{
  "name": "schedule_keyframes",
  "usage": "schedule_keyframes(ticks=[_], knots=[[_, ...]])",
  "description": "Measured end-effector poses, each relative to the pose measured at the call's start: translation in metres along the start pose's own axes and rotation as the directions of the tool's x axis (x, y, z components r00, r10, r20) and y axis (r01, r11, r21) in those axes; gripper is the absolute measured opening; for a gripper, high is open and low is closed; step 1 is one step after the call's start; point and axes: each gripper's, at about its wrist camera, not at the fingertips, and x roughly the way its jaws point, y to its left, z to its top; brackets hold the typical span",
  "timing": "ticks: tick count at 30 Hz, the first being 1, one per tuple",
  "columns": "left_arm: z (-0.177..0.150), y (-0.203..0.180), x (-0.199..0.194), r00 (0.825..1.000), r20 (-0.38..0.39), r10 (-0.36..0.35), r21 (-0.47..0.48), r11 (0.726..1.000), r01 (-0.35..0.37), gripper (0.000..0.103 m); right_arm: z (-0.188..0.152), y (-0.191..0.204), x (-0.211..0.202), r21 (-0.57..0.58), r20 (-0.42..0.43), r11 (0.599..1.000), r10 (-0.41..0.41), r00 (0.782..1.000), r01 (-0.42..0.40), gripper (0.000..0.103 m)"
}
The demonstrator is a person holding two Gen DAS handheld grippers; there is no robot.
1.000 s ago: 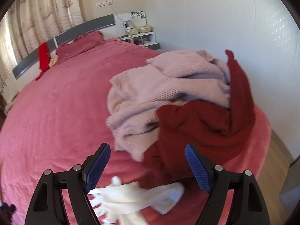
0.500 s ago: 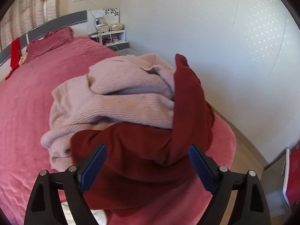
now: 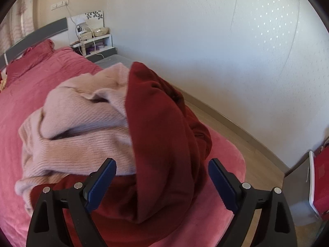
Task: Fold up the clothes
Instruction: 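Grasp the dark red garment with the right gripper and lift it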
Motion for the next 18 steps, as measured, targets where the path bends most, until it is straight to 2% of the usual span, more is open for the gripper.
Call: schedule_keyframes(ticks=[3,10,14,15,18], knots=[[-0.002,-0.003,0.003,1.0,-0.01,0.004,0.014,1.0,-0.004,0.083,0.004,-0.008,0.015,0.029,-0.021,1.0,-0.009,1.0,0.009,0.093],[-0.008,-0.009,0.012,0.999,-0.037,0.018,0.047,0.999,-0.017,0.083,-0.003,-0.024,0.058,0.107,-0.117,0.99,0.101,0.988,-0.089,0.094],[-0.011,-0.013,0.017,0.998,-0.052,0.027,0.066,0.998,-0.023,0.083,-0.012,-0.029,0.078,0.121,-0.172,0.984,0.147,0.974,-0.128,0.093],[-0.011,-0.013,0.018,0.998,-0.056,0.031,0.067,0.997,-0.027,0.083,-0.015,-0.033,0.082,0.158,-0.185,0.977,0.174,0.967,-0.145,0.093],[-0.01,-0.014,0.023,0.997,-0.073,0.026,0.07,0.997,-0.021,0.083,-0.024,-0.05,0.085,0.308,-0.188,0.926,0.283,0.94,-0.217,0.068]])
